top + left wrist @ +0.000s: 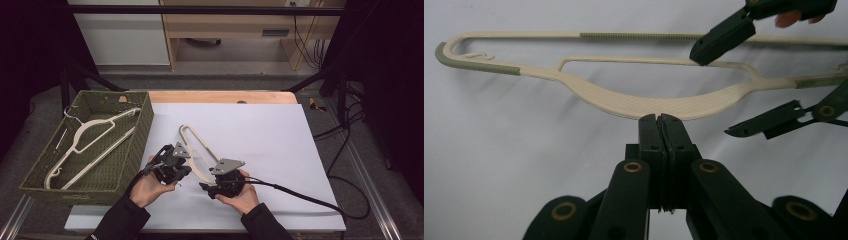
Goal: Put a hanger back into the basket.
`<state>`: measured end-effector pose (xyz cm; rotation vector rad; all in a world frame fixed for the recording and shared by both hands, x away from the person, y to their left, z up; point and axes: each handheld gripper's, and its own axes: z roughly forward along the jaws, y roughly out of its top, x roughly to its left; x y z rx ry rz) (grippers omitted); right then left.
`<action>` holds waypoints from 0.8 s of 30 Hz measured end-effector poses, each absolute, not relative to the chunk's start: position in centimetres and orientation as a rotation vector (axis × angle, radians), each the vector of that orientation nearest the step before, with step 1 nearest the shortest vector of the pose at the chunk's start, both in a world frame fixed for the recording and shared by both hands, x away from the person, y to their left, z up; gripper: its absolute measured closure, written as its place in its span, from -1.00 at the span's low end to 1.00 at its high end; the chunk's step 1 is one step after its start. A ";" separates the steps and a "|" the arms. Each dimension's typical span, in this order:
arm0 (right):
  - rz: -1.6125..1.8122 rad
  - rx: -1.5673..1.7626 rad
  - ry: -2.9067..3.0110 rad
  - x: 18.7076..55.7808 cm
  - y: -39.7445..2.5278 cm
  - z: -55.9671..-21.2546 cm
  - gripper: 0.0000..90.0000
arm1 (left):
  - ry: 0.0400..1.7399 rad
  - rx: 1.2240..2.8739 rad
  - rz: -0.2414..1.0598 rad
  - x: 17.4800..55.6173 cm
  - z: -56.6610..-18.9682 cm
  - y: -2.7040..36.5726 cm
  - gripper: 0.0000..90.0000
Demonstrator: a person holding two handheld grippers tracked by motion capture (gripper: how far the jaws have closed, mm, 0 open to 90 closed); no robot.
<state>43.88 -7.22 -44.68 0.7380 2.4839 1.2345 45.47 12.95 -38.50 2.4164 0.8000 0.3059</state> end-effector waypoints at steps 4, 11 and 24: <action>1.202 0.732 2.497 43.9 -7.0 -45.1 0.22 | 0.811 2.396 0.297 45.5 -38.7 13.1 0.97; 1.182 0.703 2.530 43.9 -6.8 -45.6 0.65 | 0.815 2.388 0.281 45.5 -38.7 13.3 0.97; 1.173 0.650 2.470 43.7 -7.5 -44.5 0.74 | 0.761 2.099 0.365 44.6 -34.5 16.6 0.03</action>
